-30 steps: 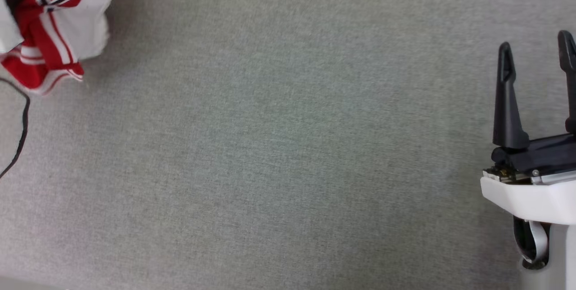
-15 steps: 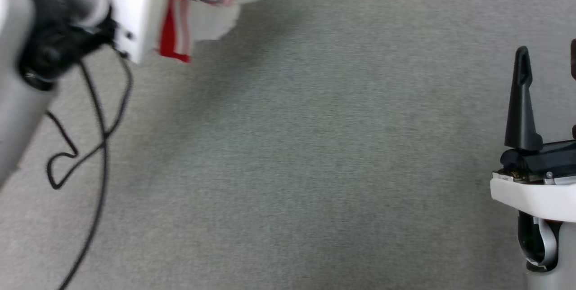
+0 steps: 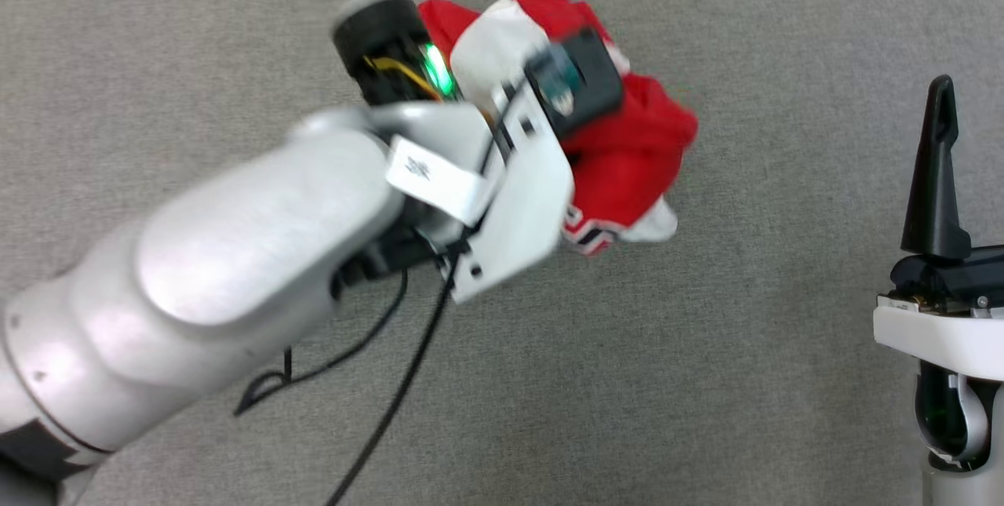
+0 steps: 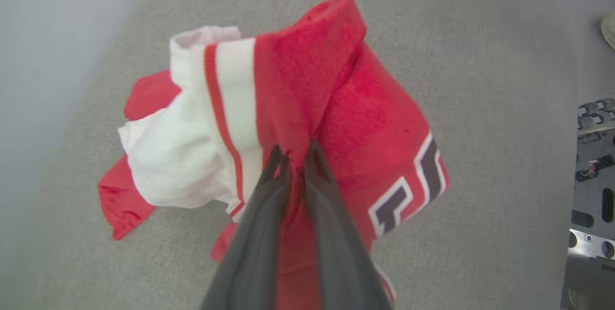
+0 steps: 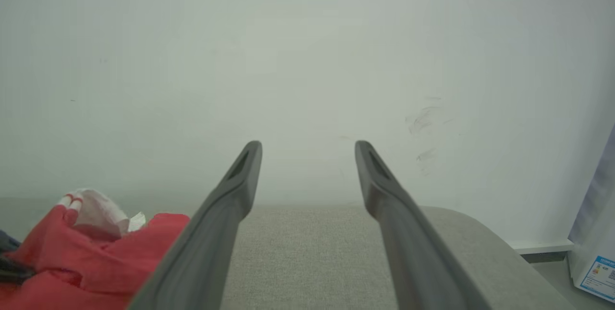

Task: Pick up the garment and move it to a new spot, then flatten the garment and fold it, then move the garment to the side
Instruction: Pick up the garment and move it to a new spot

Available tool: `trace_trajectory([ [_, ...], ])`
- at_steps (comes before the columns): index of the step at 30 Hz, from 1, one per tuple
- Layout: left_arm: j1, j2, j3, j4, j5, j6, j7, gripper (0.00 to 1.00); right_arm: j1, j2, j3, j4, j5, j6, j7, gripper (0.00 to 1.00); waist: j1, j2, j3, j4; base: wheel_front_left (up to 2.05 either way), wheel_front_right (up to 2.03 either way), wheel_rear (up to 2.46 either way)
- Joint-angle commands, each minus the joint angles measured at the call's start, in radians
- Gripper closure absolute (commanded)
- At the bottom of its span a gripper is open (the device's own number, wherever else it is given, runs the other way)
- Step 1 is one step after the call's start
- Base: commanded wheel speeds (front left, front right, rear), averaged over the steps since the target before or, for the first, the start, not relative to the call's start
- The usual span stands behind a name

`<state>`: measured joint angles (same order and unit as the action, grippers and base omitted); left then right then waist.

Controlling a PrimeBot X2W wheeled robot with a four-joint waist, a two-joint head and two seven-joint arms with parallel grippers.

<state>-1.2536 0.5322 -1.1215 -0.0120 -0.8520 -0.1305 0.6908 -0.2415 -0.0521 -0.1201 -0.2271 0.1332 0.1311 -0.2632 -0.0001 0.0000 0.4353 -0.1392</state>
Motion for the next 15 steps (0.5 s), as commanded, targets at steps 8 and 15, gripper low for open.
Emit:
trace_trajectory([
  [8, 0.085, -0.048, -0.157, 0.080, -0.020, 0.003, -0.011, 1.00, -0.023, 0.003, -0.007, -0.005, 0.006, -0.001, -0.002, 0.00, 0.0001, 0.0000, 0.038, -0.010, 0.00, 0.00, 0.00],
  [15, 0.186, -0.085, -0.162, 0.101, 0.028, 0.001, 0.010, 1.00, -0.030, 0.003, -0.012, 0.003, -0.004, -0.001, -0.002, 0.00, 0.0001, 0.0000, 0.044, 0.011, 0.00, 0.00, 0.00],
])
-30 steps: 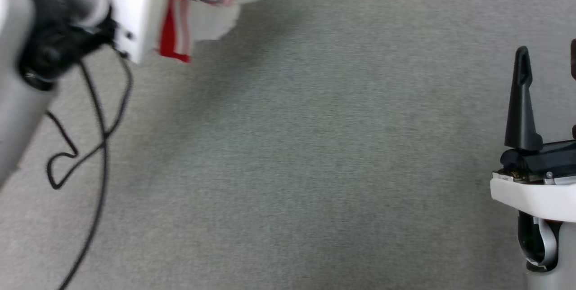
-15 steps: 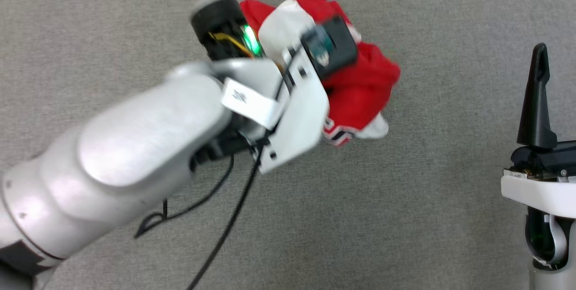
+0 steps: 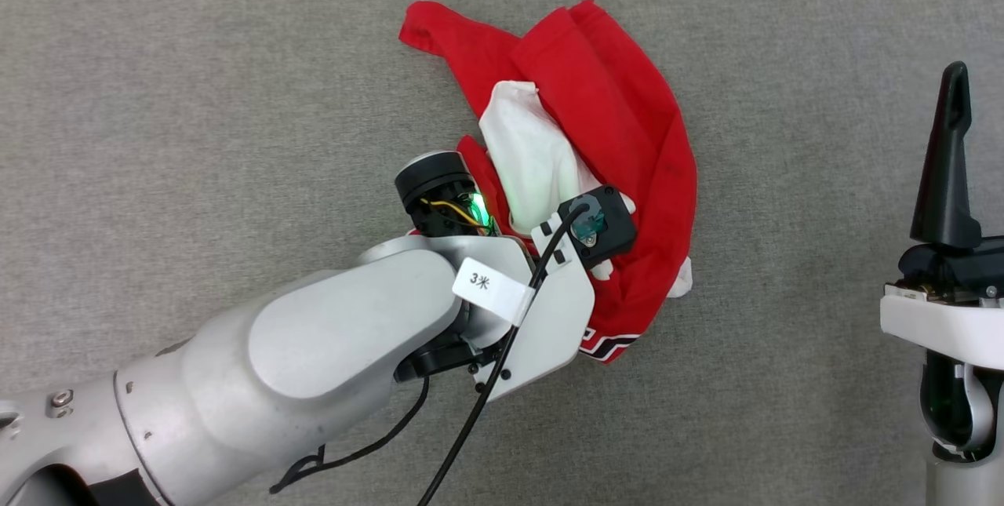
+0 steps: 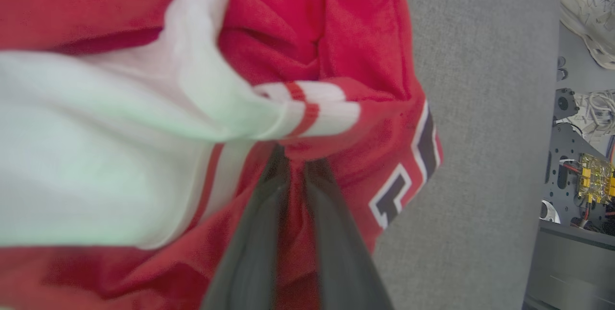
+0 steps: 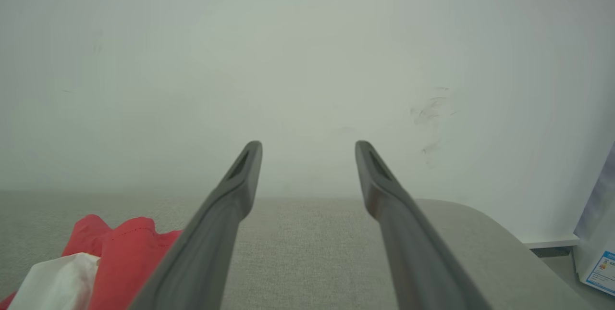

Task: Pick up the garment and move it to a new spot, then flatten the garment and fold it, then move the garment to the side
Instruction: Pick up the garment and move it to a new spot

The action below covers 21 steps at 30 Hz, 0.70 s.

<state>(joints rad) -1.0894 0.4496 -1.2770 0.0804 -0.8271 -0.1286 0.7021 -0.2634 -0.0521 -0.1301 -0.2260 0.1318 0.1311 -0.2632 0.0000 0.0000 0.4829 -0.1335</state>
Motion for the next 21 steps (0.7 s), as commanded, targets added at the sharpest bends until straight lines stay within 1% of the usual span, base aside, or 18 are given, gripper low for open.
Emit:
trace_trajectory([
  [1, 0.019, -0.006, -0.006, 0.015, 0.011, 0.000, -0.020, 0.56, -0.006, 0.003, -0.001, 0.004, -0.006, -0.001, -0.002, 0.00, 0.0000, 0.0000, -0.009, 0.010, 0.00, 0.00, 0.00],
  [2, 0.014, -0.011, -0.006, 0.020, 0.018, 0.000, -0.049, 0.00, -0.004, 0.003, -0.001, 0.006, -0.009, -0.001, -0.002, 0.00, 0.0000, 0.0000, -0.015, 0.016, 0.00, 0.00, 0.00],
  [5, -0.004, -0.023, -0.003, 0.041, 0.019, 0.000, -0.144, 0.00, 0.010, 0.003, 0.000, 0.013, -0.017, -0.001, -0.002, 0.00, 0.0000, 0.0000, -0.042, 0.033, 0.00, 0.00, 0.00],
  [8, -0.011, -0.032, 0.030, 0.058, 0.013, 0.000, -0.268, 0.00, 0.028, 0.003, -0.003, 0.019, -0.025, -0.001, -0.002, 0.00, 0.0000, 0.0000, -0.077, 0.052, 0.00, 0.00, 0.00],
  [12, 0.027, -0.017, 0.101, 0.063, 0.017, 0.029, -0.422, 0.00, 0.055, 0.003, -0.004, 0.029, -0.034, -0.001, -0.002, 0.00, 0.0000, 0.0000, -0.123, 0.079, 0.00, 0.00, 0.00],
  [16, 0.071, 0.026, 0.173, 0.045, 0.033, 0.102, -0.559, 0.00, 0.083, 0.003, -0.005, 0.043, -0.041, -0.001, -0.002, 0.00, 0.0000, 0.0000, -0.163, 0.105, 0.00, 0.00, 0.00],
  [21, 0.169, 0.079, 0.245, 0.030, 0.049, 0.222, -0.714, 0.00, 0.120, 0.003, -0.005, 0.067, -0.051, -0.001, -0.002, 0.00, 0.0000, 0.0000, -0.207, 0.136, 0.00, 0.00, 0.00],
])
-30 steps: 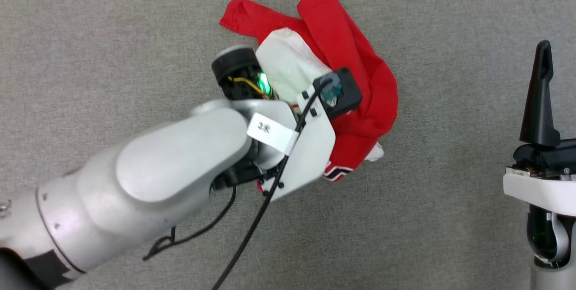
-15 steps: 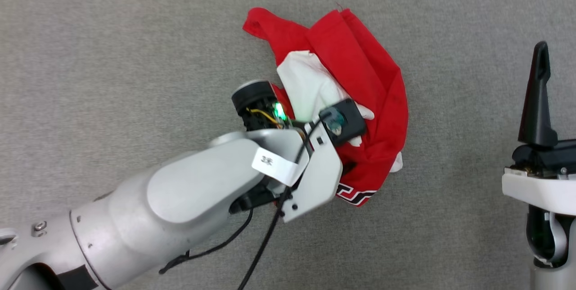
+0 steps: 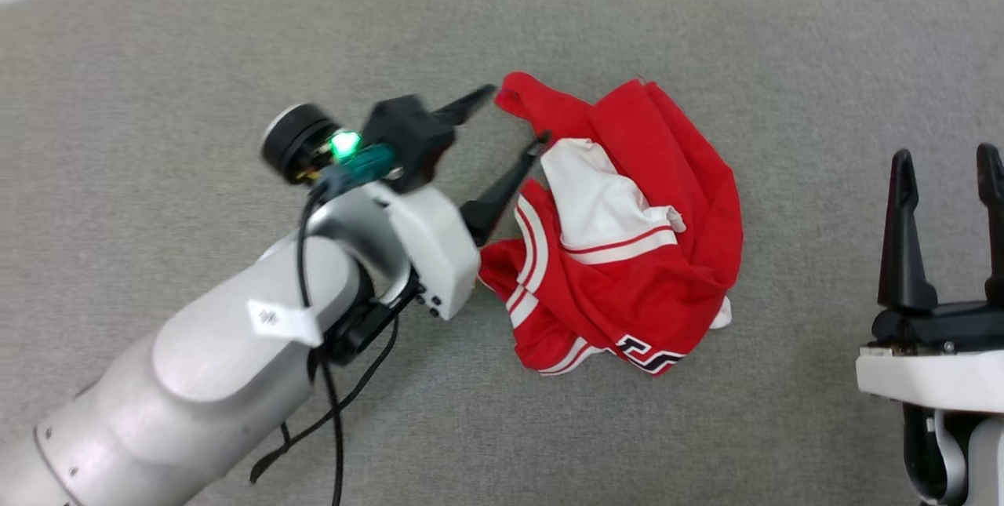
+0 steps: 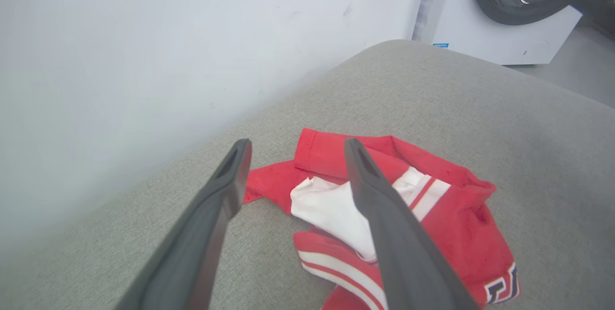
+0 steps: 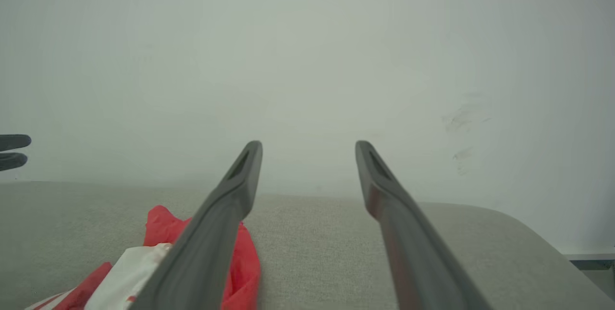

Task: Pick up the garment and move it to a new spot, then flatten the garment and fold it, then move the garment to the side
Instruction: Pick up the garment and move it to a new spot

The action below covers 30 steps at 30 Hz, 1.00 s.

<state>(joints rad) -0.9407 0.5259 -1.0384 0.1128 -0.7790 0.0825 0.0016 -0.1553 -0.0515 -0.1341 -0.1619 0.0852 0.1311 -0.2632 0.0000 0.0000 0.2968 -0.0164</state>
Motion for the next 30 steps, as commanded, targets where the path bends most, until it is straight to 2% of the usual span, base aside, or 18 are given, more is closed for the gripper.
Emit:
trace_trajectory([
  [1, 0.042, 0.012, 0.019, -0.004, 0.003, 0.034, -0.042, 0.00, 0.020, 0.002, 0.000, 0.010, -0.004, -0.001, -0.002, 0.00, 0.0000, 0.0000, -0.028, 0.024, 0.00, 0.00, 0.00],
  [9, 0.229, 0.059, 0.112, 0.013, -0.001, 0.201, -0.232, 0.00, 0.072, 0.002, 0.000, 0.068, 0.004, -0.001, -0.002, 0.00, 0.0000, 0.0000, -0.082, 0.061, 0.00, 0.00, 0.00],
  [14, 0.345, 0.072, 0.198, 0.005, 0.030, 0.298, -0.266, 0.00, 0.097, 0.002, 0.006, 0.107, 0.016, -0.001, -0.002, 0.00, 0.0000, 0.0000, -0.113, 0.073, 0.00, 0.00, 0.00],
  [18, 0.467, 0.052, 0.328, -0.053, 0.096, 0.360, -0.268, 0.00, 0.113, 0.002, 0.011, 0.135, 0.031, -0.001, -0.002, 0.00, 0.0000, 0.0000, -0.138, 0.079, 0.00, 0.00, 0.00],
  [24, 0.657, 0.003, 0.496, -0.115, 0.219, 0.383, -0.268, 0.00, 0.140, 0.002, 0.024, 0.177, 0.044, -0.001, -0.003, 0.00, 0.0000, 0.0000, -0.171, 0.086, 0.00, 0.00, 0.00],
  [30, 0.795, -0.070, 0.609, -0.129, 0.339, 0.344, -0.268, 0.00, 0.158, 0.002, 0.036, 0.208, 0.056, -0.001, -0.002, 0.00, 0.0000, 0.0000, -0.195, 0.085, 0.00, 0.00, 0.00],
])
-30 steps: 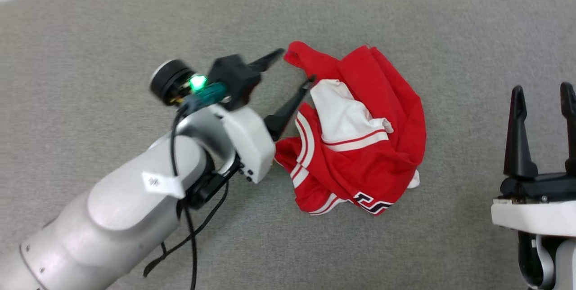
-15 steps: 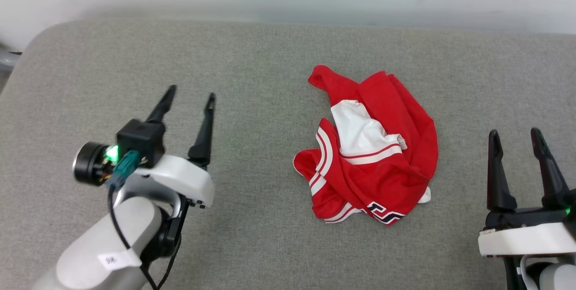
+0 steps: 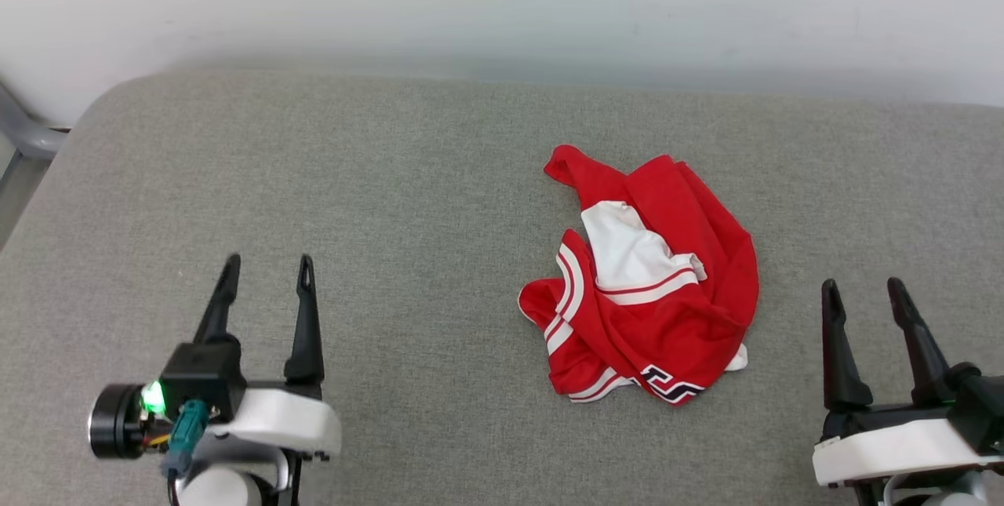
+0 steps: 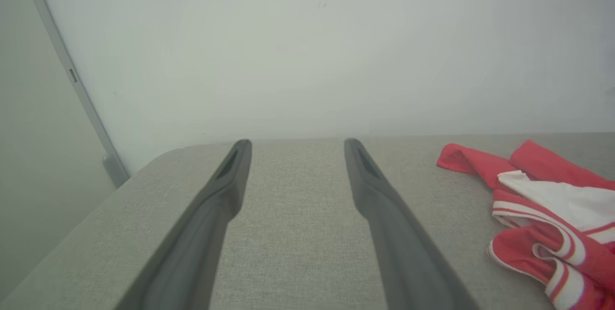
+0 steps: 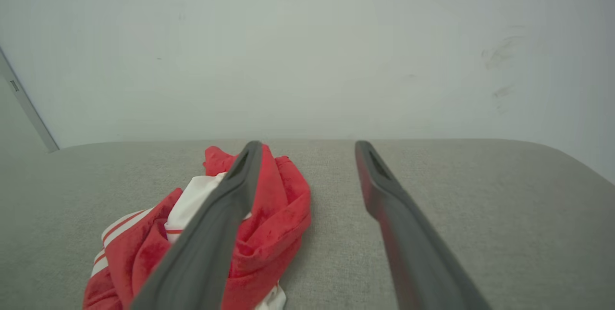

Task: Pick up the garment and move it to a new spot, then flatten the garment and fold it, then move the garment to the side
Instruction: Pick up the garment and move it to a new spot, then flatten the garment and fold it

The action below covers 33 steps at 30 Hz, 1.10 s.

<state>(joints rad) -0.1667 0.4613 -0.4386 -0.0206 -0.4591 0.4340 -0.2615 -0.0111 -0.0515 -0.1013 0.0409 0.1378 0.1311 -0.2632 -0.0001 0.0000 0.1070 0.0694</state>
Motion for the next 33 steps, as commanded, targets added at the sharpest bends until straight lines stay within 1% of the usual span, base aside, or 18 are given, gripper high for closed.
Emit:
trace_trajectory([
  [1, 0.036, -0.026, 0.026, 0.006, 0.027, -0.019, -0.005, 0.00, 0.016, 0.002, 0.004, 0.008, 0.006, -0.001, -0.002, 0.00, 0.0001, 0.0000, -0.009, 0.000, 0.00, 0.00, 0.00],
  [5, 0.097, -0.089, 0.084, 0.019, 0.081, -0.064, -0.005, 0.00, 0.028, 0.002, 0.011, 0.024, 0.012, -0.001, -0.002, 0.00, 0.0001, 0.0000, -0.023, -0.002, 0.00, 0.00, 0.00],
  [9, 0.135, -0.134, 0.129, 0.039, 0.138, -0.113, -0.005, 0.00, 0.037, 0.002, 0.017, 0.042, 0.021, -0.001, -0.003, 0.00, 0.0001, 0.0000, -0.033, -0.005, 0.00, 0.00, 0.00],
  [10, 0.135, -0.134, 0.129, 0.039, 0.138, -0.113, -0.005, 0.00, 0.037, 0.002, 0.017, 0.042, 0.021, -0.001, -0.003, 0.00, 0.0001, 0.0000, -0.033, -0.005, 0.00, 0.00, 0.00],
  [17, 0.179, -0.193, 0.192, 0.073, 0.219, -0.197, -0.005, 0.00, 0.054, 0.002, 0.026, 0.056, 0.028, -0.001, -0.002, 0.00, 0.0001, 0.0000, -0.046, -0.012, 0.00, 0.00, 0.00],
  [21, 0.196, -0.218, 0.213, 0.081, 0.258, -0.242, -0.005, 0.00, 0.059, 0.002, 0.029, 0.060, 0.031, -0.001, -0.002, 0.00, 0.0001, 0.0000, -0.053, -0.014, 0.00, 0.00, 0.00],
  [26, 0.210, -0.249, 0.243, 0.093, 0.291, -0.279, -0.005, 0.00, 0.066, 0.002, 0.029, 0.063, 0.034, -0.001, -0.002, 0.00, 0.0001, 0.0000, -0.060, -0.014, 0.00, 0.00, 0.00],
  [33, 0.223, -0.283, 0.276, 0.102, 0.326, -0.317, -0.005, 0.00, 0.072, 0.002, 0.031, 0.066, 0.039, -0.001, -0.002, 0.00, 0.0001, 0.0000, -0.066, -0.014, 0.00, 0.00, 0.00],
])
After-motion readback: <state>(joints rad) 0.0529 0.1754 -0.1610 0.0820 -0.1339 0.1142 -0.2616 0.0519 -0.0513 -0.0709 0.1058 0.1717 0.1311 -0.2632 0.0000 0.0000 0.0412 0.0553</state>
